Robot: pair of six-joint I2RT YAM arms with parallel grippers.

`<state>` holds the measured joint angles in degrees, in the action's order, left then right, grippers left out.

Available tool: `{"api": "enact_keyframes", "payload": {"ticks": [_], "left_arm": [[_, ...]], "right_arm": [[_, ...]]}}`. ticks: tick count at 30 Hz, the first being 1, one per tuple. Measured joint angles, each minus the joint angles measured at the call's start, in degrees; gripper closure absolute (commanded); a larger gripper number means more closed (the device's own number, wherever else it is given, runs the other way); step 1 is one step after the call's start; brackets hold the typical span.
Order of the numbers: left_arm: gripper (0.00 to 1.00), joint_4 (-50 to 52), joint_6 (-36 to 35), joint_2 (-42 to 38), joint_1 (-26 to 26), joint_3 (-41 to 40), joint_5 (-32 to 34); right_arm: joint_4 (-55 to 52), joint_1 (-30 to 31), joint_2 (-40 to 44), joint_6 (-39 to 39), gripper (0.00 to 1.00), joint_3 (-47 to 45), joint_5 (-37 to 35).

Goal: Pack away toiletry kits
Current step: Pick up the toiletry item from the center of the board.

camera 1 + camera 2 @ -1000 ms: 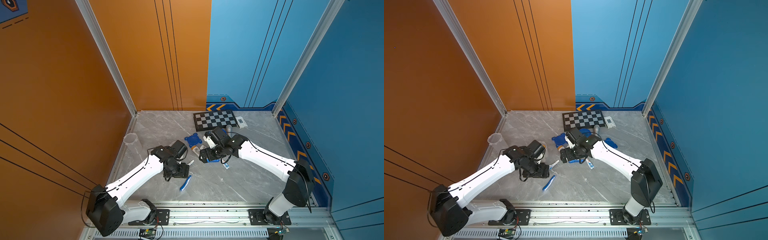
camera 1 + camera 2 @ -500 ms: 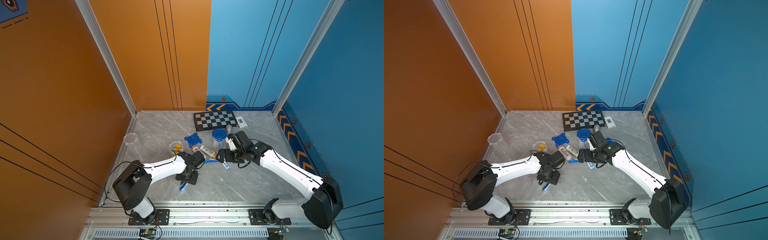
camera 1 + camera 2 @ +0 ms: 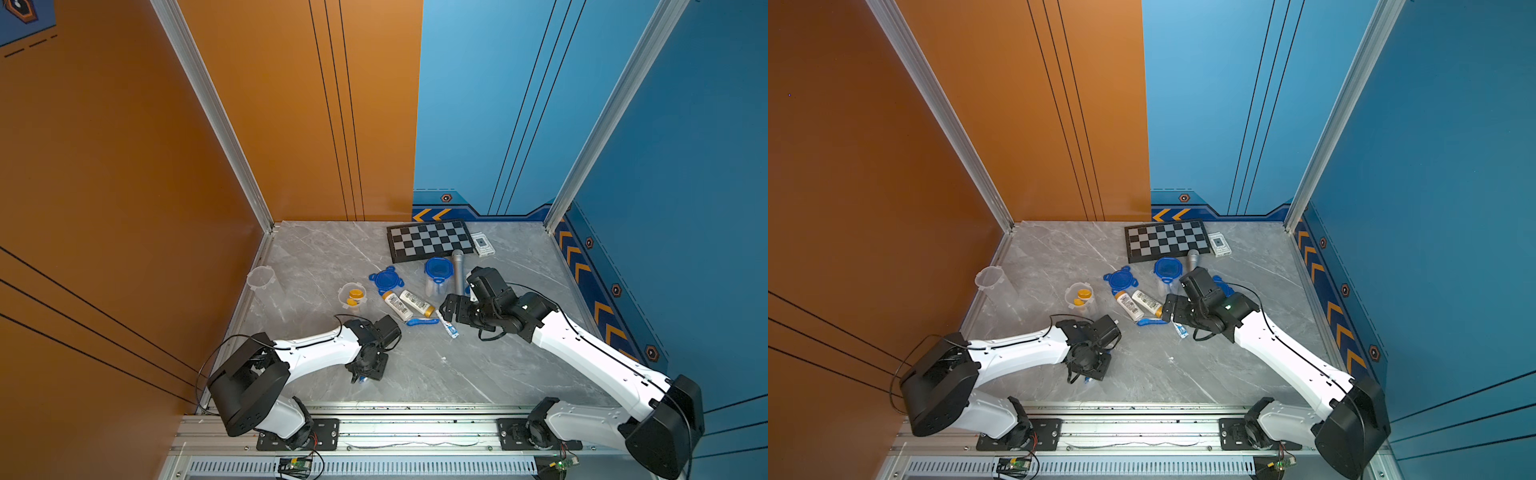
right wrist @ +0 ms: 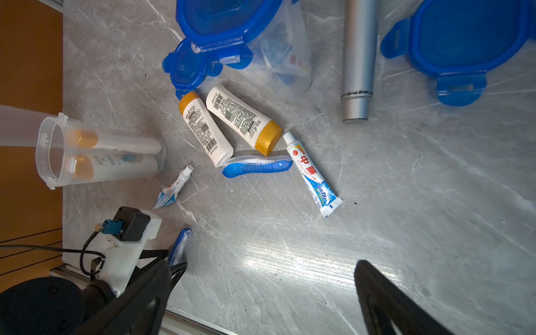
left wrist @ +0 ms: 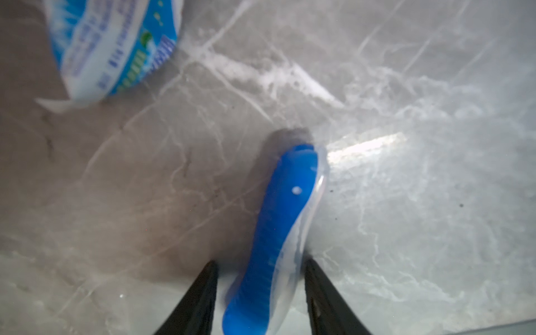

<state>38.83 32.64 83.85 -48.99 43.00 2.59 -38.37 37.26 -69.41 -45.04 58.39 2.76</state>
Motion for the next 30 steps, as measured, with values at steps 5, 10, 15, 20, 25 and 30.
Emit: {"api": "enact_keyframes", "payload": {"ticks": [5,10,15,20,25,30], "left_arm": [[0.76,-1.2,0.1,-3.0,0.1,-2.6,0.2],[0.85,-1.4,0.9,-4.1,-0.3,-2.9,-0.5],[0.87,-1.4,1.3,-10.0,-0.9,-2.8,-1.3],[0.9,-1.5,1.3,-23.4,-0.9,-1.4,-1.0],[0.91,-1.5,0.8,-30.0,0.5,0.8,-0.2],[0.91,-1.0,-1.4,-30.0,2.1,2.3,0.2]], "right_arm": [[0.0,0.2,-1.3,-1.3,0.0,-0.6,-0.4],[0.0,-1.4,-6.0,0.8,0.0,0.2,2.5],[2.1,-1.7,-7.2,5.4,0.0,0.3,10.4],[7.9,-1.1,-10.5,10.6,0.01,0.5,22.2],[13.4,0.8,-16.2,11.7,0.07,4.0,31.1],[17.0,4.5,-24.5,12.2,0.13,12.9,36.9]]}}
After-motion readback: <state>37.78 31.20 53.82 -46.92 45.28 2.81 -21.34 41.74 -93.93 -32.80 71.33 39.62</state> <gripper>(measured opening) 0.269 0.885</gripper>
